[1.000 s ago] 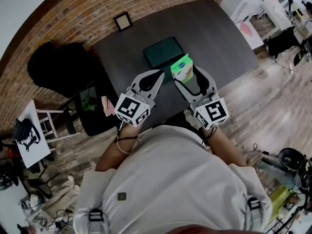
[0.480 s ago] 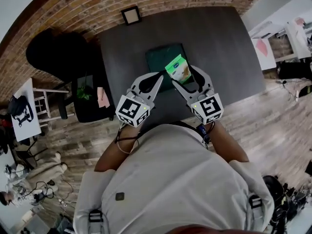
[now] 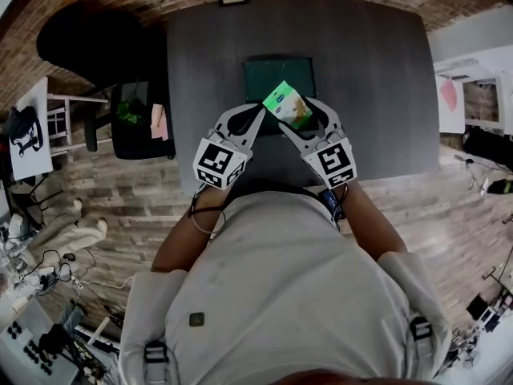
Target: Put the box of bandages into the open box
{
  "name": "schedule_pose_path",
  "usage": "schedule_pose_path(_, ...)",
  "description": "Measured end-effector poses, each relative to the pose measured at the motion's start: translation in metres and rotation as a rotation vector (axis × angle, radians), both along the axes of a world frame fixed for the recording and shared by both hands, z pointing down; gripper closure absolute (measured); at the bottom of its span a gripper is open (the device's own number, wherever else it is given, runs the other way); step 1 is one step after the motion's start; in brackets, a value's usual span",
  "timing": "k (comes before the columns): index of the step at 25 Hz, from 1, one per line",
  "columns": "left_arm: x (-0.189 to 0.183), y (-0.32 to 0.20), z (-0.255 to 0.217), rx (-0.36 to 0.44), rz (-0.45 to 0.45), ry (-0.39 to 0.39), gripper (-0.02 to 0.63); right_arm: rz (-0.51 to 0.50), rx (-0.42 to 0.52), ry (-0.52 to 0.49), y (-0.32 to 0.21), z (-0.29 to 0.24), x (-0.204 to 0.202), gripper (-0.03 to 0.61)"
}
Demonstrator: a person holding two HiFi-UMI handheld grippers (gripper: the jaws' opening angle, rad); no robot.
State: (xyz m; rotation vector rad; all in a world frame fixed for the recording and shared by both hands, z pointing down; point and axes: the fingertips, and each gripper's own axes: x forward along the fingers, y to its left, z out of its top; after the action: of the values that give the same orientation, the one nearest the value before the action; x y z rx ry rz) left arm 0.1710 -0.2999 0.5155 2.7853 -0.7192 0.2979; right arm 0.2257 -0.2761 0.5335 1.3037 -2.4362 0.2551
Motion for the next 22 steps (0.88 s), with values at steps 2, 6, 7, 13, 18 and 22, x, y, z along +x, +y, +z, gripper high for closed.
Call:
schedule_pose_path(2, -0.002, -0.001, 0.02, -0.028, -0.023, -0.029, 0.598, -0.032, -0.031, 0.023, 0.0, 0.02, -0.002, 0.278)
schedule_pose_path(6, -0.01, 0.0, 0.059, -0.073, -0.057, -0.08, 0.598, -0.092, -0.07, 0.091, 0.001, 0.057, -0.006, 0.278)
schedule_pose_path(7, -0.012, 0.0, 0.071, -0.08, -0.062, -0.097, 0.598, -0.106, -0.073, 0.119, 0.0, 0.067, -0.006, 0.278)
schedule_pose_path(13, -0.02, 0.0, 0.132, -0.163, -0.081, -0.171, 0.598, -0.167, -0.143, 0.22, -0.002, 0.124, -0.005, 0.278)
schedule_pose_path(18, -0.021, 0.001, 0.168, -0.223, -0.093, -0.199, 0.598, -0.219, -0.235, 0.257, 0.0, 0.175, -0.002, 0.278)
schedule_pose_path(22, -0.018, 0.005, 0.181, -0.257, -0.103, -0.207, 0.598, -0.287, -0.295, 0.307, 0.008, 0.206, 0.001, 0.278)
